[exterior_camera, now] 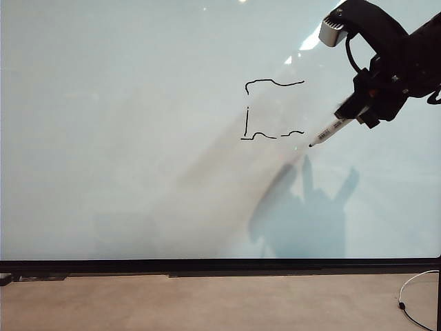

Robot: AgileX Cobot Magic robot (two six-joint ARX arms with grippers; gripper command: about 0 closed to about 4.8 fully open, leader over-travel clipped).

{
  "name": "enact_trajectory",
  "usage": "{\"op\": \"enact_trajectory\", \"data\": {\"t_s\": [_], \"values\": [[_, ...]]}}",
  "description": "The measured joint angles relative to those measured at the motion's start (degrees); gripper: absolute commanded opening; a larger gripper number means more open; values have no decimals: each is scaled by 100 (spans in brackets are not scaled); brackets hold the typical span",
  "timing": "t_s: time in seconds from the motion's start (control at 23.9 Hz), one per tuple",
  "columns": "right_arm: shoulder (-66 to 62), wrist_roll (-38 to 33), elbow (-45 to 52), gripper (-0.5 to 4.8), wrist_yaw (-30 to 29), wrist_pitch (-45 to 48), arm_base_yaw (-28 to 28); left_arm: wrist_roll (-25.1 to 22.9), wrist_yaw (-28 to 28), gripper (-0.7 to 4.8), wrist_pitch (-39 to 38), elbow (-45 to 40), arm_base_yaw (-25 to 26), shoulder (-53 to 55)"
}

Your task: Pick up the pen on the shelf to the right of the whiteboard and draw a rectangle.

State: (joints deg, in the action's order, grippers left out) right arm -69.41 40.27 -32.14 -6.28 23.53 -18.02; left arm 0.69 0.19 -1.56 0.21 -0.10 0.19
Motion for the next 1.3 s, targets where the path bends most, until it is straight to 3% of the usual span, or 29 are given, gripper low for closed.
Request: {"op": "enact_trajectory", "data": {"t_s": [1.3], "values": [[-260,144,-326,-5,-118,192,-66,2,0,-4,0,0,0,0]]}}
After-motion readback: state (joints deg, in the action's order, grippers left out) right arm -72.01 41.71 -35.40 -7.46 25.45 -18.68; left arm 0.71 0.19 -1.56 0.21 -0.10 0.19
